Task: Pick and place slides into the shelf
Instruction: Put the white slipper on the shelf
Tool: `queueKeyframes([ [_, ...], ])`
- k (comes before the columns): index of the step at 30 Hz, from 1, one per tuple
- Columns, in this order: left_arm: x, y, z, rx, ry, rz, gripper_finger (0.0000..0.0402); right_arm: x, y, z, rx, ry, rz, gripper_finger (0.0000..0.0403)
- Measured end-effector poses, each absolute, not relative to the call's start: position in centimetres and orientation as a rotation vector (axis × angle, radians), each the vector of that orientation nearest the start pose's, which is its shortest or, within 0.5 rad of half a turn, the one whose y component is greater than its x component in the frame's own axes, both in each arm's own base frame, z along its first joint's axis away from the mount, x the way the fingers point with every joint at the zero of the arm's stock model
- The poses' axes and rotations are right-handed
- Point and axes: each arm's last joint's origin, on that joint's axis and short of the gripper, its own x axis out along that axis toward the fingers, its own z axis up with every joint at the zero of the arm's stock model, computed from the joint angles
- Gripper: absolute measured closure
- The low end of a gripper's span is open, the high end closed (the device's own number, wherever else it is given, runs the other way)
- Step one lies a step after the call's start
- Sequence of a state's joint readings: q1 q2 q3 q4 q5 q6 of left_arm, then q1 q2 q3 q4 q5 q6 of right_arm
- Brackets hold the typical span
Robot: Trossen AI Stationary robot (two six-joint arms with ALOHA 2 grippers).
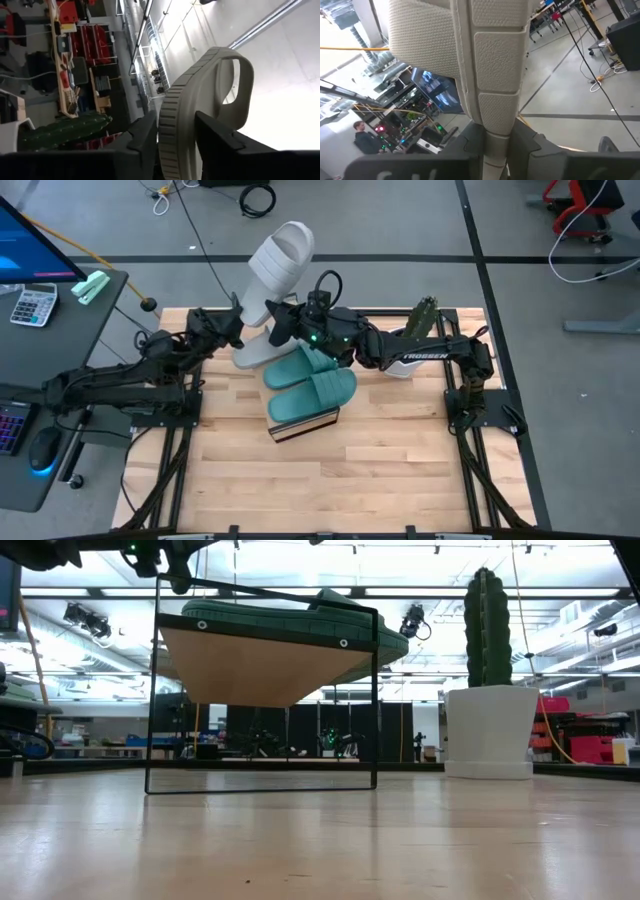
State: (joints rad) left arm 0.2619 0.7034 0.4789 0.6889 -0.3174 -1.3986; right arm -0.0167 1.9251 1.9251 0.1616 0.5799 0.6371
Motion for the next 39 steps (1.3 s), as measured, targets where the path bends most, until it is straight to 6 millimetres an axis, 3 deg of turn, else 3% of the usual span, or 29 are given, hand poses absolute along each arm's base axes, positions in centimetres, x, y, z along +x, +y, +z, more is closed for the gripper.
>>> queueKeyframes([
  [9, 15.45, 5.06, 32.01, -1.371, -0.806, 0.12, 0.0293, 44.68, -2.37, 42.66, 0.663, -0.348, -0.522, 0.035],
  [22, 15.63, 5.01, 32.05, -1.365, -0.791, 0.086, 0.0278, 44.68, -2.35, 42.65, 0.677, -0.345, -0.513, 0.035],
  [31, 15.55, 4.92, 32.27, -1.312, -0.79, 0.069, 0.0239, 44.77, -2.4, 42.5, 0.683, -0.338, -0.507, 0.035],
  [39, 15.56, 4.92, 32.27, -1.298, -0.788, 0.076, 0.0281, 44.79, -2.05, 42.5, 0.684, -0.334, -0.5, 0.035],
])
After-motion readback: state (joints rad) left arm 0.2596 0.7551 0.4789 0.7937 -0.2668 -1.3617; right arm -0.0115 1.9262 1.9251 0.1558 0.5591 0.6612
